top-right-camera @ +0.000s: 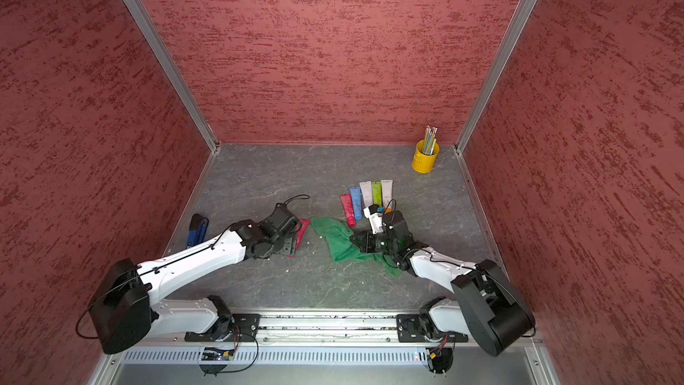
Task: Wipe the surface of the toothpaste tube
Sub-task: Adjust the toothpaste at the center of the board, then wipe the dirt from the toothpaste tube.
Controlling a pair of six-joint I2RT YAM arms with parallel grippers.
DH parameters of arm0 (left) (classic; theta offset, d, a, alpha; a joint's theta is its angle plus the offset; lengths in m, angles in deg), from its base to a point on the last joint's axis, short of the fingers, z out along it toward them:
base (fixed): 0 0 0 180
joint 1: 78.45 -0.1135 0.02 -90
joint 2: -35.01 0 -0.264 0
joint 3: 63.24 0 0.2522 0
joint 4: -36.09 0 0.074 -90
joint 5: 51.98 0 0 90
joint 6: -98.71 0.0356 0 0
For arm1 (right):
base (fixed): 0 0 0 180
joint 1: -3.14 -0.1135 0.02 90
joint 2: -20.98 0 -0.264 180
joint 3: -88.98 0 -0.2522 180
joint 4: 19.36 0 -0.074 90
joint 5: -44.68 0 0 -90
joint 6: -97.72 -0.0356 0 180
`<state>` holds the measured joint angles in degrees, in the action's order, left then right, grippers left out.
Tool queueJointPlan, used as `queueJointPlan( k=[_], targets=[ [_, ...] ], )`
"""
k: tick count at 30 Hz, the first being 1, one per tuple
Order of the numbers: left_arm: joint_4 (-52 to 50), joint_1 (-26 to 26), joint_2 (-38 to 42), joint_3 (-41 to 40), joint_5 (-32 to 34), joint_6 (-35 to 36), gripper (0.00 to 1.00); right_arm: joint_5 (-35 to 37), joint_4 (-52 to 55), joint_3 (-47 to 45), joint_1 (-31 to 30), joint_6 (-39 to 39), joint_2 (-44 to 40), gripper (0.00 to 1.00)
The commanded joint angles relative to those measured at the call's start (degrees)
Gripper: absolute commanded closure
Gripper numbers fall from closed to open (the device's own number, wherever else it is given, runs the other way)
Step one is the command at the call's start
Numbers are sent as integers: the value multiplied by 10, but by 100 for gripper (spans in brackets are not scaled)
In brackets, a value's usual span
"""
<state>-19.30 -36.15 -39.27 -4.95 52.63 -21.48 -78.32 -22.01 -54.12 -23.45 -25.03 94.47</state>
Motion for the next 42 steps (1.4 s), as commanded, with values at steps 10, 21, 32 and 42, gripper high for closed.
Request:
queueJointPlan(
  k=[10, 21, 32, 42],
  targets=[
    [98, -10, -78, -18, -86, 34, 48, 79, 11, 78, 26, -39, -92, 100],
    [96, 64, -76, -26, -71, 52, 82, 69, -25, 123, 26, -37, -9, 100],
    [133, 140, -60, -56, -76, 51, 91, 77, 22, 194, -32, 16, 133, 100],
    [145, 147, -53, -66, -77, 60, 91, 54, -17, 197, -85, 7, 239, 100]
  ],
)
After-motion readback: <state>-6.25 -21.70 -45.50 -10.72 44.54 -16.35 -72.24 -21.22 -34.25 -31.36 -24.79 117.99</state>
